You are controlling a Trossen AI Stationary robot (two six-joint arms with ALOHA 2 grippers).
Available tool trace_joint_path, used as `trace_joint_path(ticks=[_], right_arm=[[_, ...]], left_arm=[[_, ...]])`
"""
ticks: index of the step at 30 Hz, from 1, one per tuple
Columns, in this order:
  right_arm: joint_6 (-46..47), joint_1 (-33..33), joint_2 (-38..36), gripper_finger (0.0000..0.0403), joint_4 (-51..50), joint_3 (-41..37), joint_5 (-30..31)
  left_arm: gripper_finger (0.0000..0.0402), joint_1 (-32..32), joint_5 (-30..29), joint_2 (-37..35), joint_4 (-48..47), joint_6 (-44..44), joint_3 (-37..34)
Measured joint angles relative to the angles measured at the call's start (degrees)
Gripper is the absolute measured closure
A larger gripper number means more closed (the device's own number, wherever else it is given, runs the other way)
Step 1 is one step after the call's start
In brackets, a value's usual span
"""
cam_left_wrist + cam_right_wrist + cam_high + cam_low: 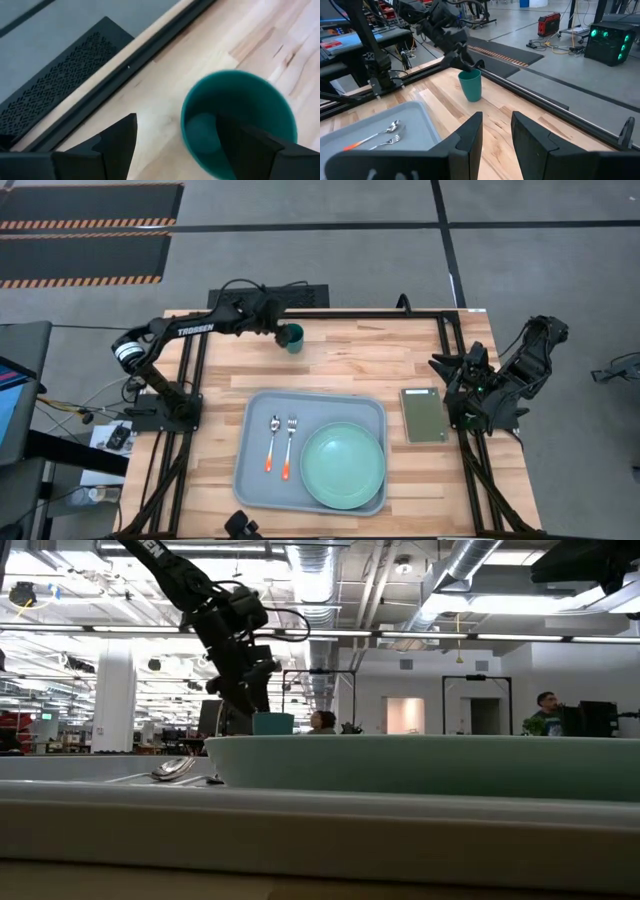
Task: Pick and place plate/cup/fork/spoon on tray
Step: Put the green cup to the top of the green plate on the blue serving tray
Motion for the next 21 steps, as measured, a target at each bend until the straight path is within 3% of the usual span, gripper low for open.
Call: trace_joint_path(ticks=[6, 21], right_arm=[[0.0, 0.0, -0.01, 0.0274, -0.09, 0.0, -0.04], [0.43, 0.0, 0.01, 0.0274, -0.08, 0.0, -0.07]], left_arm=[[0.0163, -0.01, -1.04, 0.02, -2.21, 1.32, 0.0], [0.0304, -0.58, -1.93, 0.26, -1.99, 2.06, -1.05]])
